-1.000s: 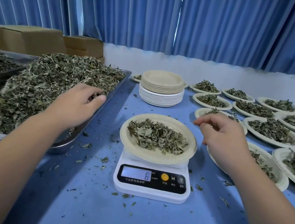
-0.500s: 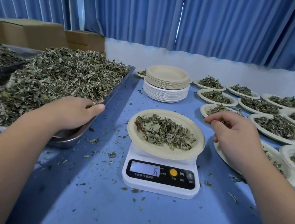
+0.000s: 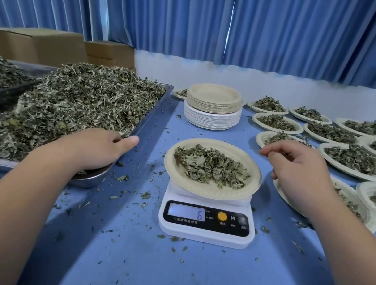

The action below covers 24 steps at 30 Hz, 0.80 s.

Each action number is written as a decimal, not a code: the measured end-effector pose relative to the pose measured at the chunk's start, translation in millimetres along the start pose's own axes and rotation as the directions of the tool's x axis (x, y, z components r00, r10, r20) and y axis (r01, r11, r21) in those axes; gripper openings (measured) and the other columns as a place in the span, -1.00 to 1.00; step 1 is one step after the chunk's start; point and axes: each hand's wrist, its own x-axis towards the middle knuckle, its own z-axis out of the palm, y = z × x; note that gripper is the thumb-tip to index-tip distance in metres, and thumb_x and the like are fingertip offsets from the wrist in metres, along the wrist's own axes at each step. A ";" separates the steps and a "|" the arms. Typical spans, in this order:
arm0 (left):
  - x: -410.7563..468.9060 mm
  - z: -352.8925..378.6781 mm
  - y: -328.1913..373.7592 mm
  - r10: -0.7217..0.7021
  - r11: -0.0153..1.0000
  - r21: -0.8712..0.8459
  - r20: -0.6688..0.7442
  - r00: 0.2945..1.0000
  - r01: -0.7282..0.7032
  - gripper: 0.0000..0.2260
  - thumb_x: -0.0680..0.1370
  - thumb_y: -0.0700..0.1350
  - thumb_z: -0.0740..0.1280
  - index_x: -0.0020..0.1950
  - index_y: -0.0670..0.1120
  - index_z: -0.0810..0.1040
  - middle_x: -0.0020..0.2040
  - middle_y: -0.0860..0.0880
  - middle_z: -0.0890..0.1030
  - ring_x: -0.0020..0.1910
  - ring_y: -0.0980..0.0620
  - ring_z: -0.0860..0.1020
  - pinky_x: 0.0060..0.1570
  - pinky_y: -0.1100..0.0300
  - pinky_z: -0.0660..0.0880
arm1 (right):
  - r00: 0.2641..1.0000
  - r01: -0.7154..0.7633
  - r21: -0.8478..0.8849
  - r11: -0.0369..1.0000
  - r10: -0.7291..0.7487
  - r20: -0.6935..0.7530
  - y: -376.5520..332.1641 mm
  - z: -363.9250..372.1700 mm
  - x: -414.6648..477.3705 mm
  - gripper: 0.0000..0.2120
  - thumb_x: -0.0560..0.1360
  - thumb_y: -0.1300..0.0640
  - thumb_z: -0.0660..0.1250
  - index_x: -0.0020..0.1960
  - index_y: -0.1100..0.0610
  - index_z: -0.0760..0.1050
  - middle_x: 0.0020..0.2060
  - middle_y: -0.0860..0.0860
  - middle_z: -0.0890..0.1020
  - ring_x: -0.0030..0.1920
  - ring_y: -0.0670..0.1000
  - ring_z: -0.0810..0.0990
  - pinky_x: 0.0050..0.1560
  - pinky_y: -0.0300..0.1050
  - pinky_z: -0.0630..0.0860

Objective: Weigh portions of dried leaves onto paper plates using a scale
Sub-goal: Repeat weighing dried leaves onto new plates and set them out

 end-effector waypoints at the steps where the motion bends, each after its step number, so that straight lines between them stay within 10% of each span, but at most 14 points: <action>1: -0.4 0.9 0.1 -0.001 1.000 -0.020 0.050 0.999 0.002 -0.11 0.35 0.48 -0.19 0.52 0.03 0.29 0.50 -0.05 0.34 0.43 -0.11 0.33 0.40 -0.03 0.25 | 1.000 0.000 0.004 1.000 0.000 0.001 -0.2 0.1 -0.3 -0.72 0.52 0.26 0.24 -0.20 -0.04 0.60 -0.33 -0.21 0.54 -0.32 0.20 0.53 -0.49 -0.32 0.39; 8: -22.7 -0.6 3.5 -0.037 0.998 0.049 0.229 0.973 0.027 -0.15 0.39 0.44 -0.24 0.54 0.04 0.25 0.55 -0.01 0.24 0.51 -0.04 0.22 0.45 0.05 0.13 | 1.000 -0.002 0.012 1.000 0.002 -0.001 -3.0 -0.9 -0.3 -0.73 0.52 0.28 0.24 -0.21 -0.01 0.59 -0.27 -0.18 0.54 -0.24 0.27 0.59 -0.38 -0.16 0.44; 16: -58.2 17.2 -8.3 0.041 0.968 0.252 -0.121 0.992 -0.009 -0.31 0.47 0.43 -0.16 -0.14 -0.03 0.55 -0.24 0.02 0.57 -0.24 0.06 0.55 -0.11 0.10 0.53 | 1.000 0.026 0.020 0.999 -0.026 0.005 -4.1 0.3 -2.5 -0.73 0.52 0.29 0.25 -0.21 0.00 0.60 -0.28 -0.14 0.55 -0.36 0.14 0.51 -0.48 -0.36 0.37; 24: -62.0 25.0 -13.3 0.094 0.989 0.136 -0.307 0.947 -0.054 -0.44 0.55 0.33 -0.04 -0.27 -0.08 0.47 -0.36 -0.03 0.50 -0.37 0.03 0.50 -0.32 0.12 0.44 | 1.000 0.015 0.039 0.999 -0.015 0.002 -5.0 -2.8 -2.8 -0.76 0.52 0.29 0.25 -0.17 0.05 0.62 -0.30 -0.15 0.55 -0.39 0.09 0.49 -0.46 -0.29 0.38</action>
